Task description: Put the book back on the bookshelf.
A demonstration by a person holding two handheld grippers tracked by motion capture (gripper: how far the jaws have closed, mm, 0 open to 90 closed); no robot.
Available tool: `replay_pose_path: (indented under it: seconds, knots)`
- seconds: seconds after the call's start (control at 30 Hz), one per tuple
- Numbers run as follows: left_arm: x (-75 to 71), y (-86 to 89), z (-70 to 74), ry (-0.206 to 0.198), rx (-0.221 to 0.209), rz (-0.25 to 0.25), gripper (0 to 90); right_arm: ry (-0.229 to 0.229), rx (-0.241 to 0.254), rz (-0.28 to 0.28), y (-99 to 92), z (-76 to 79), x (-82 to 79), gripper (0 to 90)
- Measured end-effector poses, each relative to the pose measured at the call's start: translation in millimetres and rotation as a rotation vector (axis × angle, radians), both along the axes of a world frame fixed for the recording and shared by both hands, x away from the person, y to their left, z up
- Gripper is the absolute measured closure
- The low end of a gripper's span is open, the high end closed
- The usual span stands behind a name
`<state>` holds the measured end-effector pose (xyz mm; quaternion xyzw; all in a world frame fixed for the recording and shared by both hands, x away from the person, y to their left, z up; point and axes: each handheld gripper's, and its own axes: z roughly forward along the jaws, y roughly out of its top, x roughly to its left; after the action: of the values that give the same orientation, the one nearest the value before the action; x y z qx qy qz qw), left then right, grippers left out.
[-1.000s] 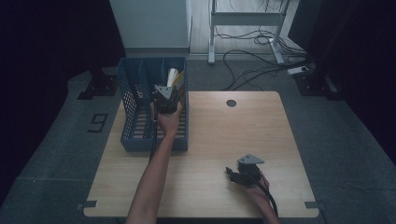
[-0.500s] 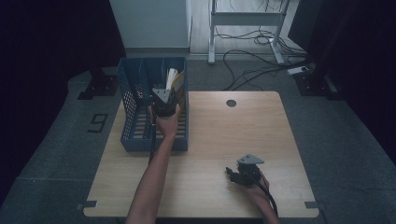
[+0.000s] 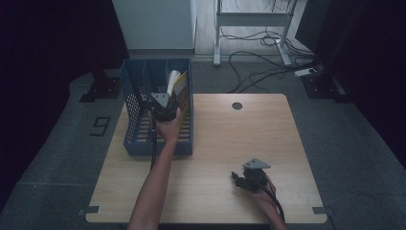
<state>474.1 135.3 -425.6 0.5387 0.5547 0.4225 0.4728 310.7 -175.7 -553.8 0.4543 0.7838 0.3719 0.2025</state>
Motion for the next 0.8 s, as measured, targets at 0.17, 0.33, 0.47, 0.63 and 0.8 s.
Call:
replay_pose_path:
  seconds: [0.17,0.33,0.47,0.63,0.8]
  knots:
    - [0.8,3.6,-1.2,0.006,-0.006,0.002,61.4,0.000,0.004,-0.001,-0.2,-0.1,0.1,36.8]
    - [0.8,3.9,-2.7,0.010,-0.012,0.000,61.3,0.001,0.002,0.000,-0.3,0.1,0.1,36.8]
    - [1.3,3.9,-5.1,0.020,-0.017,-0.003,60.5,0.001,0.003,0.000,-0.3,0.0,0.1,36.8]
    - [2.0,4.1,-6.2,0.022,-0.018,-0.005,60.2,0.001,0.004,0.000,-0.3,0.0,0.2,36.7]
    - [1.4,4.7,-5.9,0.021,-0.018,-0.009,59.7,0.001,0.004,0.000,-0.4,-0.1,0.2,36.8]
